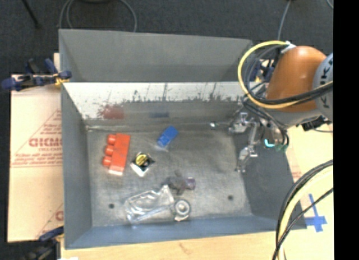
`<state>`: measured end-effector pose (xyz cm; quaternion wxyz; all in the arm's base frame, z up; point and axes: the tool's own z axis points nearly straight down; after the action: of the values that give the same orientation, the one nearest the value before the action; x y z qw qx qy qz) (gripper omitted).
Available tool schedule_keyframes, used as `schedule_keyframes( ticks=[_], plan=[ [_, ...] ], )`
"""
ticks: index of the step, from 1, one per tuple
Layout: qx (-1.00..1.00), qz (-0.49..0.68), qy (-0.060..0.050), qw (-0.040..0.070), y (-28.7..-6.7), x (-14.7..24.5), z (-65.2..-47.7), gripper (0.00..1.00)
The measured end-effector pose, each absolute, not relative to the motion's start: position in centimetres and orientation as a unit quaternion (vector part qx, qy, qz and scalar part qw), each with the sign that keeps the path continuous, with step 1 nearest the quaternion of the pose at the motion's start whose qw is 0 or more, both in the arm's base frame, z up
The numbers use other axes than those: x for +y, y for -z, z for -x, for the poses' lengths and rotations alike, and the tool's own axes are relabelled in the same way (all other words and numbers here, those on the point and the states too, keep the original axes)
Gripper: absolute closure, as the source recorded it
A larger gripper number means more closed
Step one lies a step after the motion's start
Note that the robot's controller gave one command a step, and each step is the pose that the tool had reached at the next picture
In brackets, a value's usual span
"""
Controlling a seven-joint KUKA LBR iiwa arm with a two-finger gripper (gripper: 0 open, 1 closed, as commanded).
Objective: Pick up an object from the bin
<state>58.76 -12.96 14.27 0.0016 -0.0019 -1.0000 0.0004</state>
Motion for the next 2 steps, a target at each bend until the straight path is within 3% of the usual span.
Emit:
schedule_keyframes(
  ticks=[1, 2],
  plan=[
    [-1.0, 0.026, -0.001, -0.005, -7.4, -2.9, -55.2, 0.0],
    [-0.994, 0.107, 0.001, -0.001, -10.1, 0.6, -52.2, 0.0]
  ],
)
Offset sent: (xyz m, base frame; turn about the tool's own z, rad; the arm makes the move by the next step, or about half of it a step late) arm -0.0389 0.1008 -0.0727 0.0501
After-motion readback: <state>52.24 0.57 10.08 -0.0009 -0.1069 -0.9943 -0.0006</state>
